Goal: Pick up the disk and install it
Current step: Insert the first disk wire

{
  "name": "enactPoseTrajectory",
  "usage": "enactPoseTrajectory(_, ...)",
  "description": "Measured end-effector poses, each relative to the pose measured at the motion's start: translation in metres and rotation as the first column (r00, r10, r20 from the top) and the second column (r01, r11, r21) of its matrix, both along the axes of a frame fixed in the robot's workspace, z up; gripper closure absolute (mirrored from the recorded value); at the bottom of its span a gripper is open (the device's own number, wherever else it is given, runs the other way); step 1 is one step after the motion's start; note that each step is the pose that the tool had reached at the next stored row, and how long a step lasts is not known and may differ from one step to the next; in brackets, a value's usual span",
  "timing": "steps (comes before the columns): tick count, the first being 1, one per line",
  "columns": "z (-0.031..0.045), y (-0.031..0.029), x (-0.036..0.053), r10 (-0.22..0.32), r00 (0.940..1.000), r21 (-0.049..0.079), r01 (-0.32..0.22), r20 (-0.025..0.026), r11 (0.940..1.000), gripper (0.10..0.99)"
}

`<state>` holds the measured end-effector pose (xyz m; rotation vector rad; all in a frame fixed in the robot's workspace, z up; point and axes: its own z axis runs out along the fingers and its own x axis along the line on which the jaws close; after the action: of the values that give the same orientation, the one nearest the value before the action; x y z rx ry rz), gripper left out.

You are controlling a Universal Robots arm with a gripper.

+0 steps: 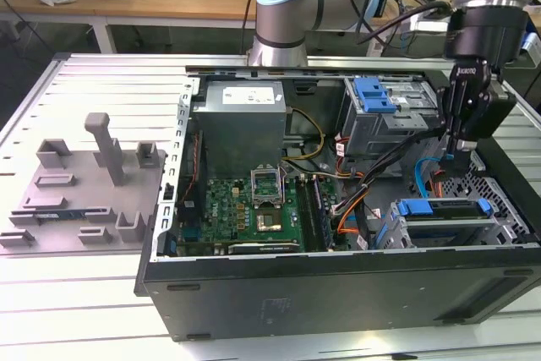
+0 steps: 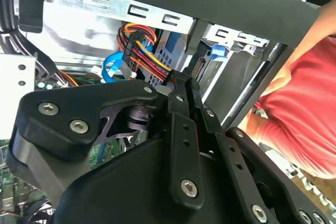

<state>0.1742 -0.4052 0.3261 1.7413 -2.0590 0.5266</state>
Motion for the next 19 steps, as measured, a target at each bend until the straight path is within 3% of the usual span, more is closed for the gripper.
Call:
enactPoseTrajectory(7, 0.0027, -0.0033, -0.0004, 0.0, 1.0, 0.022, 0.0, 0.0004, 0.9998, 0.922)
enactPoseTrajectory(9, 0.0062, -0.0089, -0.0007, 0.0, 1.0, 0.049, 0.0, 0.0013, 0.9988, 0.922)
enactPoseTrajectory(14, 0.0099, -0.0198, -0.0015, 0.0, 1.0, 0.059, 0.0, 0.0013, 0.9983, 0.922)
enactPoseTrajectory(19, 0.0107, -0.035, -0.0023, 0.0, 1.0, 0.069, 0.0, 0.0013, 0.9976, 0.922)
